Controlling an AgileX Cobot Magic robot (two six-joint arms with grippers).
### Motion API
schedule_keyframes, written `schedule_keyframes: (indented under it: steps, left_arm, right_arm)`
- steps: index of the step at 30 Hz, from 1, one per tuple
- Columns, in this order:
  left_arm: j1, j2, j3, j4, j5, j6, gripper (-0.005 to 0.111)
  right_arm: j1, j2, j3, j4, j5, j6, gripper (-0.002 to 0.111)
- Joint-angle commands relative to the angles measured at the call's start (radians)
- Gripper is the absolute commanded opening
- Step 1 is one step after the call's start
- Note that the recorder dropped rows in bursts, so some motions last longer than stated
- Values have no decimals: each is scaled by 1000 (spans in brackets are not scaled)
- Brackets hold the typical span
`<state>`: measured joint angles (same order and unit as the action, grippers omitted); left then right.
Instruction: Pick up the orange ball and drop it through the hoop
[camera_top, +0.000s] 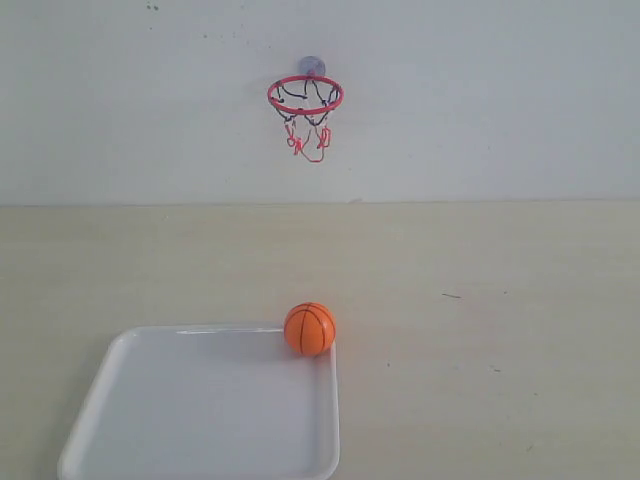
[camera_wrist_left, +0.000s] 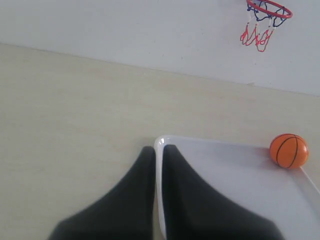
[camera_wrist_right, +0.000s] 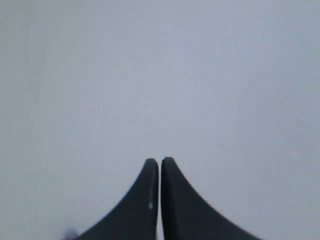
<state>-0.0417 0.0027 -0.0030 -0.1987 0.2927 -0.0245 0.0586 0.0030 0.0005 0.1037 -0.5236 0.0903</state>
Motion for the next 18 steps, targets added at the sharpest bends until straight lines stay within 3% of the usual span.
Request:
schedule_keyframes:
  steps: [1,4,12,14,18]
  left_arm:
    - [2,-3,3,5,2,-6,4]
    - [2,-3,3,5,2,-6,4]
    - [2,-3,3,5,2,-6,4]
    - [2,-3,3,5,2,-6,4]
    - [2,-3,3,5,2,-6,4]
  right_arm:
    - [-8,-3,-91,-1,-75,5,1]
    - [-8,33,-260,-1,271,-36,1]
    - [-6,487,-589,26,1211,3,1]
    - [-6,589,-612,105,1365,66,1]
    - [-6,717,-617,164,1431,55,1]
